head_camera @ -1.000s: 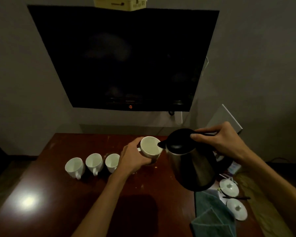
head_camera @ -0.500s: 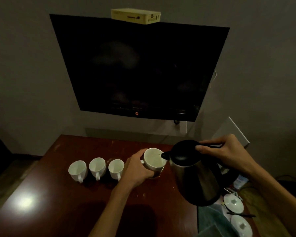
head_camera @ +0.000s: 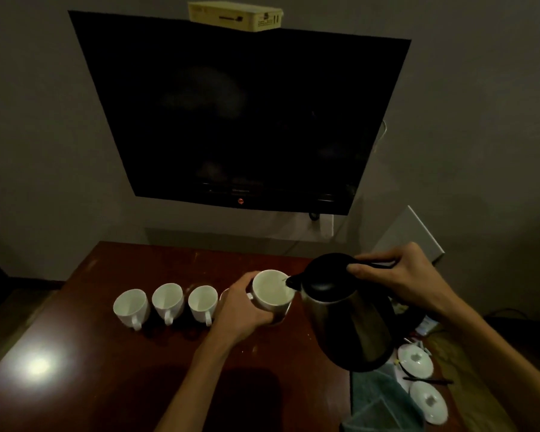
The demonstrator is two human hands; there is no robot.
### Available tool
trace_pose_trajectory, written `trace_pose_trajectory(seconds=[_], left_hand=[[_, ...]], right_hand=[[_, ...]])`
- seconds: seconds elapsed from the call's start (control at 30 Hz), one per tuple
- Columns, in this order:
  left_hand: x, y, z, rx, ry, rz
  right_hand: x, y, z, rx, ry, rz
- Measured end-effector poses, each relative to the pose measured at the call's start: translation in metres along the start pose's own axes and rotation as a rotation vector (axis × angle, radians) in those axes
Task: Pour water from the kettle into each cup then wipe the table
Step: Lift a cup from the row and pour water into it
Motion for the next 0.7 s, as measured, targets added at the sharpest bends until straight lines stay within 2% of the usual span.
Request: trace_pose_trajectory(seconds=[0.7], left_hand=[[0.002, 0.0, -0.014, -0.017, 0.039, -0.048]], right_hand=[[0.004, -0.005, -0.011, 0.016, 0.002, 0.004]])
Point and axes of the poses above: each hand's wrist, its own z-axis towards the middle knuckle, its own y-axis out of the back of the hand, x = y × z, the point moved 3 cm from there along z, towards the middle knuckle, and after that the axes turned 7 degrees about -x, right-handed, at the moved point
